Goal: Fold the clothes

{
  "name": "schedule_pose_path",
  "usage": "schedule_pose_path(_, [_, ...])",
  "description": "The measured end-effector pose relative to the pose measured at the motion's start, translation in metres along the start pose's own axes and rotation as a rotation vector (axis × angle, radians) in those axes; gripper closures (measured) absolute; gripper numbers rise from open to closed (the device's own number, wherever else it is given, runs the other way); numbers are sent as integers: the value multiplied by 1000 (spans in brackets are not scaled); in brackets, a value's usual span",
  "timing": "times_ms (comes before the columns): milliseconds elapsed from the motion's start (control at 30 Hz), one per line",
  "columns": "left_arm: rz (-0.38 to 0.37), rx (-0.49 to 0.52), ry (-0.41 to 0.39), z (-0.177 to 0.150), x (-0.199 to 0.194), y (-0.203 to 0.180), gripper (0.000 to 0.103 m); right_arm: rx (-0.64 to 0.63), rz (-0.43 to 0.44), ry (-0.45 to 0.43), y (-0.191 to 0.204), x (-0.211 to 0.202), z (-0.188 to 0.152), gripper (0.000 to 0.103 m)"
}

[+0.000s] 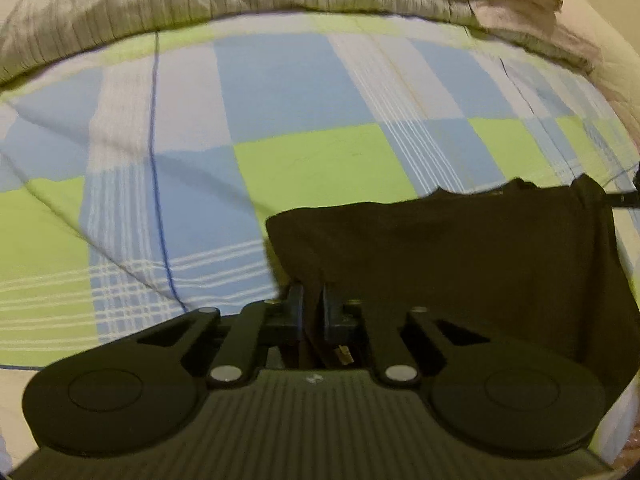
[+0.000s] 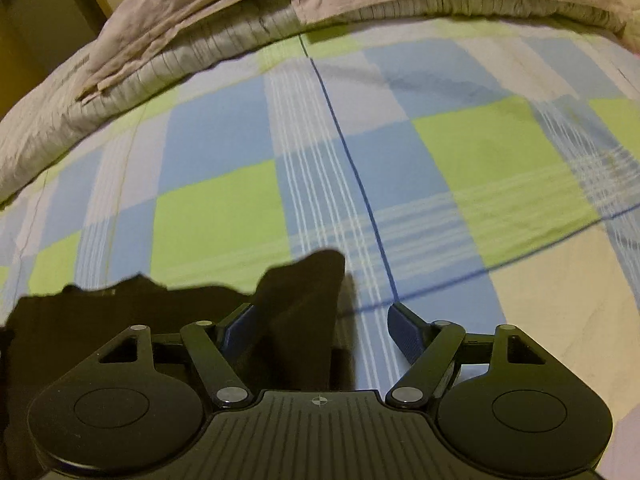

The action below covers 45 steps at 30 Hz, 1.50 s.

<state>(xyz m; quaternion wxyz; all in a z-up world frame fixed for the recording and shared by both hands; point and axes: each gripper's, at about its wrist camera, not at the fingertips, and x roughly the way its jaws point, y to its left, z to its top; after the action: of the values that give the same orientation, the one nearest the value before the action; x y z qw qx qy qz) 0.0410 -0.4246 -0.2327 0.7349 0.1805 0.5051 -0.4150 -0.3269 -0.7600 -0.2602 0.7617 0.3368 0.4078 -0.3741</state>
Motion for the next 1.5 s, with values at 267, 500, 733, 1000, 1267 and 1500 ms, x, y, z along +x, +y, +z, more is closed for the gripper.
schedule_pose_path(267, [5,-79,-9,-5,-17,17,85,6,37,12,19,-12,-14,27])
schedule_pose_path(500, [26,5,3,-71,-82,-19,67,-65,116,21,56,-40,-48,27])
schedule_pose_path(733, [12,166,63,-162,-107,-104,49,-126,182,151,99,-47,-112,27])
schedule_pose_path(1000, [155,141,107,-180,-67,-125,90,-158,150,220,107,-34,-143,27])
schedule_pose_path(1267, [362,66,111,-200,-131,-43,103,-171,48,229,84,-31,-133,27])
schedule_pose_path(1500, [297,504,3,-211,-132,-103,59,-189,47,227,91,-36,-134,27])
